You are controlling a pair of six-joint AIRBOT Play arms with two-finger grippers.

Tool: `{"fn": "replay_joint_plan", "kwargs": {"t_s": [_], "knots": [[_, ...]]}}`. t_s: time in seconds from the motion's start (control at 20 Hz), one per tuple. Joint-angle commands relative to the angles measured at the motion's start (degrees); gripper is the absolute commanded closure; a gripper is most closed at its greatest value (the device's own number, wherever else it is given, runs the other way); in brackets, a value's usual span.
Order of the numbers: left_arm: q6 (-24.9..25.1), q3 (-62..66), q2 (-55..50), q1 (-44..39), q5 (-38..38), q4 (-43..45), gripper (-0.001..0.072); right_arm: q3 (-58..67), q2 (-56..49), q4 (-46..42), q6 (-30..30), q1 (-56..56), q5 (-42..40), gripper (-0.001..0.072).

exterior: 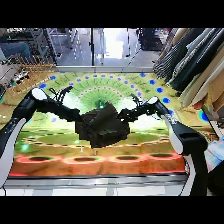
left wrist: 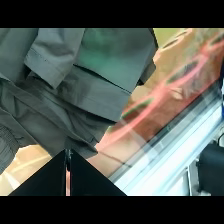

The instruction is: Fold the clothes and pants, and hang the long-sleeved shirts on hangers.

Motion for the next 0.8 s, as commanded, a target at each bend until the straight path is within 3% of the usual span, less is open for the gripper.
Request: {"fn": "replay_joint_plan", "kwargs": {"t_s": [0.0,0.15,0.25,0.55,0.75], "knots": [[0.9,0.0,-0.1,-0.1,-2.5,0.0,0.0693,4.0,-3.4,-3.7,3.3,3.0,4.2,-0.0008],[1.6,0.0,-0.1,-0.2,-4.5,0.0,0.0693,4.2,-4.0,-3.2,3.9,6.2,6.6,0.0044],[1.5,0.0,-0.1,-0.2,-5.2,0.0,0.0693,5.6,-3.9,-3.3,2.6,8.3,4.5,0.0676],[1.5,0.0,1.2,0.3,-10.6,0.0,0.0694,9.4,8.0,-8.2,10.4,5.9,1.5,0.0706],[3.4,0.0,7.6,2.2,-16.8,0.5,0.0694,9.2,22.4,-10.0,15.0,-7.3,9.6,0.0707]]}}
